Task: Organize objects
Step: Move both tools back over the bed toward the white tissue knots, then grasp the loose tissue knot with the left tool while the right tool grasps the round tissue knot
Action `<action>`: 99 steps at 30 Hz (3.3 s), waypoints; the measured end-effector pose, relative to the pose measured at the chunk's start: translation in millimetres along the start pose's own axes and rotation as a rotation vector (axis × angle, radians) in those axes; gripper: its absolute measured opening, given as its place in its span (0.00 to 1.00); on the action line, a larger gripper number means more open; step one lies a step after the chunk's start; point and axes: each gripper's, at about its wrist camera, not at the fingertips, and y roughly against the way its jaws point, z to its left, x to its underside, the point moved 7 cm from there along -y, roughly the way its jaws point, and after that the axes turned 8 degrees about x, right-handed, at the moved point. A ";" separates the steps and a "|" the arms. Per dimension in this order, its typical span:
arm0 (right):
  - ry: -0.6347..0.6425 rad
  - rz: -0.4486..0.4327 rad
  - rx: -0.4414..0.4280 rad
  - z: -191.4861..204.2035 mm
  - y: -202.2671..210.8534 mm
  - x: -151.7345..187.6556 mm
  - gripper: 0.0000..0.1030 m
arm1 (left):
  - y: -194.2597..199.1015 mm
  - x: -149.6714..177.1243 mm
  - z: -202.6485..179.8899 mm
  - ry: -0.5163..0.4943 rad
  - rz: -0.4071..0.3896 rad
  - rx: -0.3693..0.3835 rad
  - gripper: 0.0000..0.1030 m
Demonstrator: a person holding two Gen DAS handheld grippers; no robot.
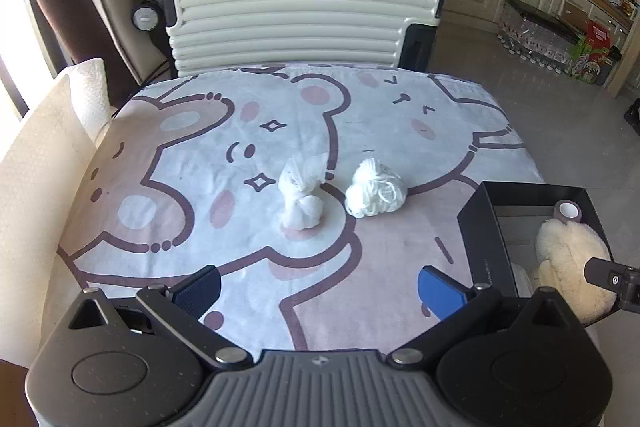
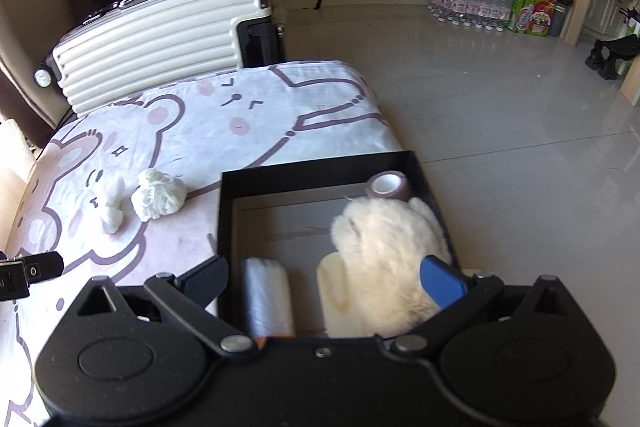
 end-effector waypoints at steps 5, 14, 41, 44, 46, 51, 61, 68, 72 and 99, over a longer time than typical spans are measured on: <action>0.030 -0.004 -0.026 26.7 0.5 -2.5 1.00 | 9.2 -0.2 25.2 0.029 -0.010 -0.027 1.00; 0.076 -0.008 -0.078 68.9 5.9 -3.3 1.00 | 23.9 3.1 62.5 0.070 -0.023 -0.068 1.00; 0.101 -0.107 -0.159 107.5 18.1 -14.3 1.00 | 34.8 -6.2 92.8 0.154 -0.137 -0.089 1.00; 0.125 -0.131 -0.163 117.1 20.1 -20.2 1.00 | 39.1 -13.5 90.1 0.155 -0.165 -0.079 1.00; 0.127 -0.126 -0.161 121.2 18.8 -26.0 1.00 | 40.4 -18.9 87.6 0.148 -0.187 -0.078 1.00; 0.080 -0.078 -0.216 128.7 12.2 -42.5 1.00 | 38.5 -32.2 82.6 0.159 -0.240 -0.050 0.97; -0.014 -0.037 -0.296 135.3 -10.4 -76.4 0.83 | -8.7 -41.1 66.9 0.170 -0.202 0.043 0.82; -0.124 -0.013 -0.386 135.8 -33.3 -84.7 0.70 | -47.1 -51.4 26.8 0.012 -0.219 0.163 0.67; -0.107 0.004 -0.377 137.7 -50.2 -83.2 0.67 | -75.3 -51.3 5.6 -0.040 -0.182 0.208 0.63; -0.054 0.184 -0.318 170.9 -156.0 -53.2 0.59 | -151.2 -41.8 37.9 0.064 -0.056 0.106 0.40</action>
